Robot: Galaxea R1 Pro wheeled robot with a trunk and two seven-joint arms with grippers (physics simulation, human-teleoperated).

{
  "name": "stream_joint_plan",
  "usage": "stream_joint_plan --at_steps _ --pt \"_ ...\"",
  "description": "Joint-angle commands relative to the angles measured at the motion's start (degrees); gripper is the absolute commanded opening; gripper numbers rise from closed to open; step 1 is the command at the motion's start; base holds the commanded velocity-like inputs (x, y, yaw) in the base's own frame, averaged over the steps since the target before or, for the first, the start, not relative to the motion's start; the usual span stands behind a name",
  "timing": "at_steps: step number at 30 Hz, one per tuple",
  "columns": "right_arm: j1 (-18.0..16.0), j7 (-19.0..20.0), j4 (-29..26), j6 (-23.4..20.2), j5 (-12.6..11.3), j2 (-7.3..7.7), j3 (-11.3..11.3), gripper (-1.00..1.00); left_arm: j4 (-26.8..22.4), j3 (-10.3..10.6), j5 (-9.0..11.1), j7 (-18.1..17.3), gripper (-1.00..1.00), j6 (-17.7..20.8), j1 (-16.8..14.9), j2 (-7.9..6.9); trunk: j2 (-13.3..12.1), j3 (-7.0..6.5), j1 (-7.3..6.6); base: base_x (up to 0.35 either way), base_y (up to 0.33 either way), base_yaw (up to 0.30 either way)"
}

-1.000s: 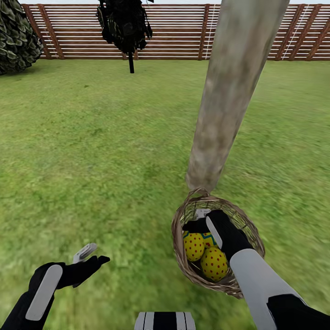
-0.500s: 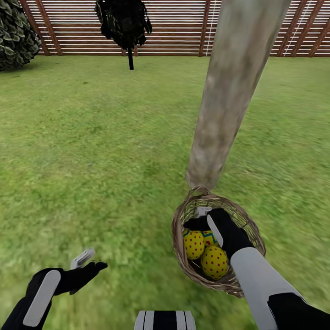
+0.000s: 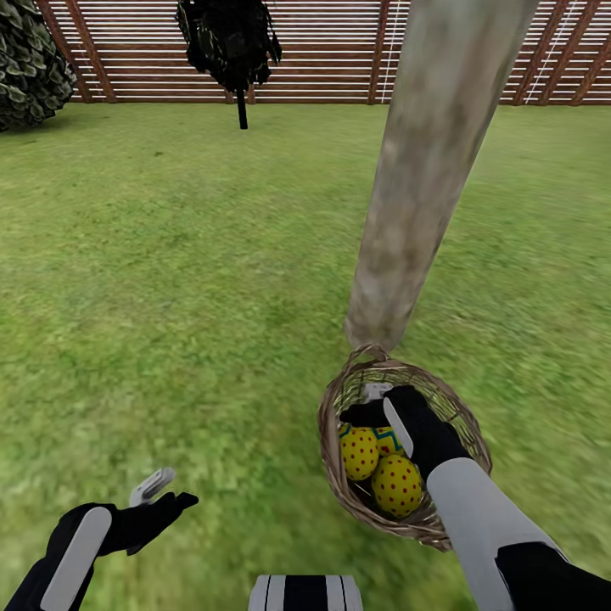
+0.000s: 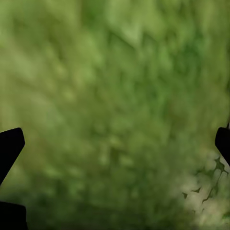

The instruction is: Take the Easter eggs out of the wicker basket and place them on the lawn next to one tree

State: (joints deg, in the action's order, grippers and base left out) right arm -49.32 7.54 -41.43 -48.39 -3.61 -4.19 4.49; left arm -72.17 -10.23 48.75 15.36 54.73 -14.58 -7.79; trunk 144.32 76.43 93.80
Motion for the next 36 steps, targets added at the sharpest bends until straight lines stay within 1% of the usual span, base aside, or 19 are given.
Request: stream_joint_plan --at_steps 1,2,12,22,28,36 --pt "-0.02 -0.14 -0.06 -0.24 -0.35 0.02 0.09 1.00 -0.05 -0.03 0.60 0.52 1.00 0.19 -0.02 0.00 0.02 0.04 -0.01 0.000 0.000 0.000" --pt "-0.02 -0.14 -0.06 -0.24 -0.35 0.02 0.09 1.00 -0.05 -0.03 0.60 0.52 1.00 0.19 -0.02 0.00 0.02 0.04 -0.01 0.000 0.000 0.000" --pt "0.50 -0.08 0.94 -0.77 -0.43 0.70 0.23 1.00 2.08 -0.16 1.13 0.45 1.00 0.20 0.77 -0.11 0.15 2.26 0.25 0.000 0.000 0.000" --pt "0.54 -0.07 0.92 -0.75 -0.43 0.76 0.34 1.00 2.28 -0.23 1.25 0.37 1.00 0.20 0.87 -0.12 0.15 2.26 0.25 0.000 0.000 0.000" --pt "0.54 -0.07 0.91 -0.74 -0.43 0.76 0.30 1.00 2.29 -0.20 1.16 0.50 1.00 0.20 0.87 -0.12 0.23 3.59 0.40 0.000 0.000 0.000" --pt "0.54 0.00 0.91 -0.74 -0.43 0.82 0.20 1.00 2.29 -0.21 1.22 0.46 1.00 0.20 0.87 -0.12 0.23 3.59 0.40 0.000 0.000 0.000"
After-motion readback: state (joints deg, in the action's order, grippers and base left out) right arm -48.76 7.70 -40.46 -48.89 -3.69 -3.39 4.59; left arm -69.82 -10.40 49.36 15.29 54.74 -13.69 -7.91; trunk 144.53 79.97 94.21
